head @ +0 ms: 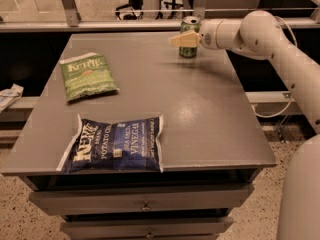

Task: Move green can near green jalapeno chip bag

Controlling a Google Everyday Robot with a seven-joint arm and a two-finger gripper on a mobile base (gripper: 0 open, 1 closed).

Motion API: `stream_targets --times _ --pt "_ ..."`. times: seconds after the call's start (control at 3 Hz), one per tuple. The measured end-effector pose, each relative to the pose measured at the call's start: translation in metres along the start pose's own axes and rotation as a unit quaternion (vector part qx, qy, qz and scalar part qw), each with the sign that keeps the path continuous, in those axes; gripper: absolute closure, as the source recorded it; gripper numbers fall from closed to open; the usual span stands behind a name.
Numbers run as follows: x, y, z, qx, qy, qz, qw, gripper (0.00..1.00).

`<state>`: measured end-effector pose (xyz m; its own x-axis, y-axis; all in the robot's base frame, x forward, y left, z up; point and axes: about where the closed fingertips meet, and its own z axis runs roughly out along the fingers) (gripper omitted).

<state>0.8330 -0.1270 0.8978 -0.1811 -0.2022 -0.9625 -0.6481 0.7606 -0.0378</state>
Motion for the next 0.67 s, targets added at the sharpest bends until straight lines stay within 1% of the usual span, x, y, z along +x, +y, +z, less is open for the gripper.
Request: stream_targets --times 0.33,0.67 --pt "-0.001 0.001 0.0 -0.001 -0.004 -0.007 1.0 0.37" --pt "-0.013 0.009 0.0 -0.012 -0.011 -0.017 0.9997 0.61"
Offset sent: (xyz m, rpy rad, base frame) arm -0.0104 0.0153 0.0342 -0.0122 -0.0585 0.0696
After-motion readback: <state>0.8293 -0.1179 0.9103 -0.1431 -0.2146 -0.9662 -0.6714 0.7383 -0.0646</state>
